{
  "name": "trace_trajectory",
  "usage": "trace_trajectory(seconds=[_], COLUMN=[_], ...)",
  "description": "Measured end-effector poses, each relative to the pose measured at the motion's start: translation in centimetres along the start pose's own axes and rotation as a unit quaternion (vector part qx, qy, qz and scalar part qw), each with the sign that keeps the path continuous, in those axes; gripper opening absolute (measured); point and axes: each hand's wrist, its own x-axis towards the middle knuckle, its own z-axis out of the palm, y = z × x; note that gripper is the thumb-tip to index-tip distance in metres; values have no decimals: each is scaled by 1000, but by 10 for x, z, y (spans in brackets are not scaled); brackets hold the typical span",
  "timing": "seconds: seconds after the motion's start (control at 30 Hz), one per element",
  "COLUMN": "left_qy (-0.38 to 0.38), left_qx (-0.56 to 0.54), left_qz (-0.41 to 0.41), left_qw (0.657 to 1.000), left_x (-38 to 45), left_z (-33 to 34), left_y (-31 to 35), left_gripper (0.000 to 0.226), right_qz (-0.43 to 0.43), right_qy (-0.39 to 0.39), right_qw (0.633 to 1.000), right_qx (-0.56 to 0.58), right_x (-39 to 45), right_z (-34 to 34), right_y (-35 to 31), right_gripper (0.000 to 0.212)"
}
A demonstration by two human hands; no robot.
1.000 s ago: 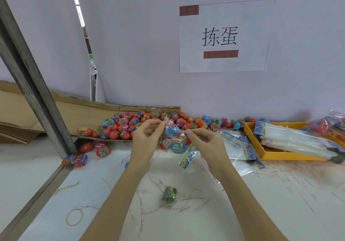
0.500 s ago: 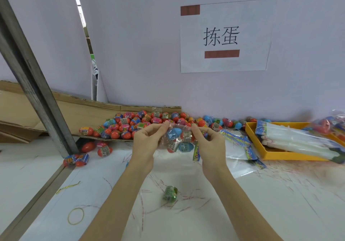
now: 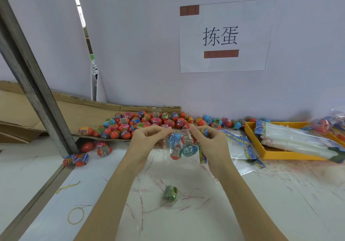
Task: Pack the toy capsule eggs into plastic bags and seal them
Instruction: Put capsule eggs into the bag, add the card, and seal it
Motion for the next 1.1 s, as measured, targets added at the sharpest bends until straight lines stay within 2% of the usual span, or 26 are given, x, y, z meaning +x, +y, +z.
trace_trajectory(seconds=[0.13, 0.3, 0.47, 0.57, 0.63, 0.7, 0.77, 0.83, 0.9, 0.97, 1.0, 1.1], left_qy=[30, 38, 5, -31, -84, -130, -142, -124, -92, -38, -8, 48], left_qx=[-62, -78, -78, 18, 123, 166, 153, 147, 143, 108, 72, -23], left_qz=[-3, -9, -13, -6, 10, 7, 2, 10, 20, 27, 29, 31], left_qw=[998, 996, 997, 999, 989, 978, 978, 981, 985, 993, 997, 998], left_x=[-1, 0, 2, 3, 0, -4, -6, -6, -5, -4, -3, -2], left_z=[2, -2, 1, 4, 8, 14, 16, 14, 13, 13, 14, 13], left_y=[1, 0, -4, -5, -6, -7, -6, -4, -5, -7, -7, -4], left_gripper=[18, 18, 15, 22, 34, 33, 29, 29, 25, 18, 17, 18], right_qz=[-29, -16, -119, -114, -86, -77, -111, -163, -178, -133, -89, 31], right_qy=[53, 6, 52, -17, -82, -113, -96, -40, 23, 51, 42, -48], right_qw=[998, 1000, 985, 987, 988, 985, 978, 968, 968, 983, 993, 998], right_qx=[-20, -23, -113, -108, -101, -110, -152, -189, -177, -112, -65, 30], right_x=[1, 0, 0, -1, -2, -2, 0, 2, 2, 2, 2, -1], right_z=[-1, -4, -3, -4, -3, -2, -4, -6, -7, -8, -8, -5], right_y=[3, 5, 8, 5, 4, 5, 5, 4, 4, 3, 2, 0], right_gripper=[19, 14, 26, 23, 20, 19, 17, 11, 11, 20, 26, 45])
